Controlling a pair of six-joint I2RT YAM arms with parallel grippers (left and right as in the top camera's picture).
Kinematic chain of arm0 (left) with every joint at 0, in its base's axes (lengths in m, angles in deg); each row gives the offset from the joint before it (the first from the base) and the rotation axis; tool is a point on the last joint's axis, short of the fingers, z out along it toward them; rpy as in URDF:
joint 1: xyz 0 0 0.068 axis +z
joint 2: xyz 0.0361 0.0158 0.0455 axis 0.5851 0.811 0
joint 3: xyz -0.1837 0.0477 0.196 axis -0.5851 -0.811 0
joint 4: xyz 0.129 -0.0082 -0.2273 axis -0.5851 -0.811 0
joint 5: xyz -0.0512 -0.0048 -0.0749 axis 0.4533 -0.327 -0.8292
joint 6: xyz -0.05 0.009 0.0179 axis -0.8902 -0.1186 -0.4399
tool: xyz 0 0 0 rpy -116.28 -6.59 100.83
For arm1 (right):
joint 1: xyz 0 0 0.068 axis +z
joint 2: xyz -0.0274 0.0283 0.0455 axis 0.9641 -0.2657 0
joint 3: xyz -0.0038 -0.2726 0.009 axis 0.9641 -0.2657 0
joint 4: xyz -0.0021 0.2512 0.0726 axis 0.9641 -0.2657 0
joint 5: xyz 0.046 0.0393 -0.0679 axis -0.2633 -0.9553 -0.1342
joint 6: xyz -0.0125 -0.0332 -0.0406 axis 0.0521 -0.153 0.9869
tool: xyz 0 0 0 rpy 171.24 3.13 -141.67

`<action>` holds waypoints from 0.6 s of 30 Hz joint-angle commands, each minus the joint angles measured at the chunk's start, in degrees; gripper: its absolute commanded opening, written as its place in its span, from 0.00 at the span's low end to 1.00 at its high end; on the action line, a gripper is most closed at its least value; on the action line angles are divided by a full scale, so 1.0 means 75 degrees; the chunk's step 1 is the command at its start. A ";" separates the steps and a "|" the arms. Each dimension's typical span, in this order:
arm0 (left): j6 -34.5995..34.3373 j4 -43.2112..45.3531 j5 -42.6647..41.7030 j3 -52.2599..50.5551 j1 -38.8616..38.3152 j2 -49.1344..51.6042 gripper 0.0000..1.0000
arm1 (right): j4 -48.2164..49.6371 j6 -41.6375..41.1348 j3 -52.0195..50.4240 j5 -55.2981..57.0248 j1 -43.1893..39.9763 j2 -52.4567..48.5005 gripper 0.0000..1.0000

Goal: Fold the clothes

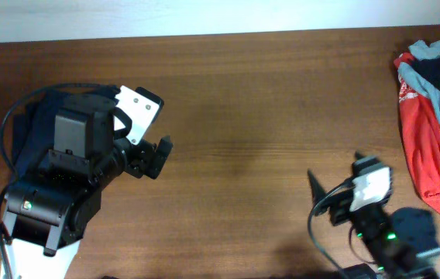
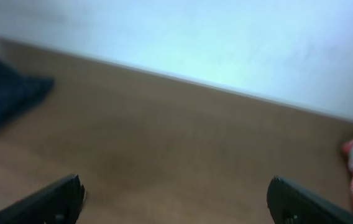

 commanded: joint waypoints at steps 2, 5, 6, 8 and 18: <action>0.0087 0.0015 0.0073 0.0111 -0.0035 0.0035 0.99 | 0.0796 0.0050 -0.2025 -0.0437 -0.0061 0.1317 0.99; 0.0087 0.0015 0.0073 0.0111 -0.0035 0.0035 0.99 | 0.0903 0.0032 -0.2984 -0.0659 -0.0061 0.2180 0.99; 0.0087 0.0015 0.0073 0.0111 -0.0035 0.0035 0.99 | 0.0906 0.0020 -0.3174 -0.0659 -0.0061 0.2410 0.99; 0.0087 0.0015 0.0073 0.0111 -0.0035 0.0035 0.99 | 0.0921 -0.0041 -0.3453 -0.0656 -0.0061 0.2745 0.99; 0.0087 0.0015 0.0073 0.0111 -0.0035 0.0035 0.99 | 0.0927 -0.0032 -0.3972 -0.0452 -0.0058 0.2716 0.99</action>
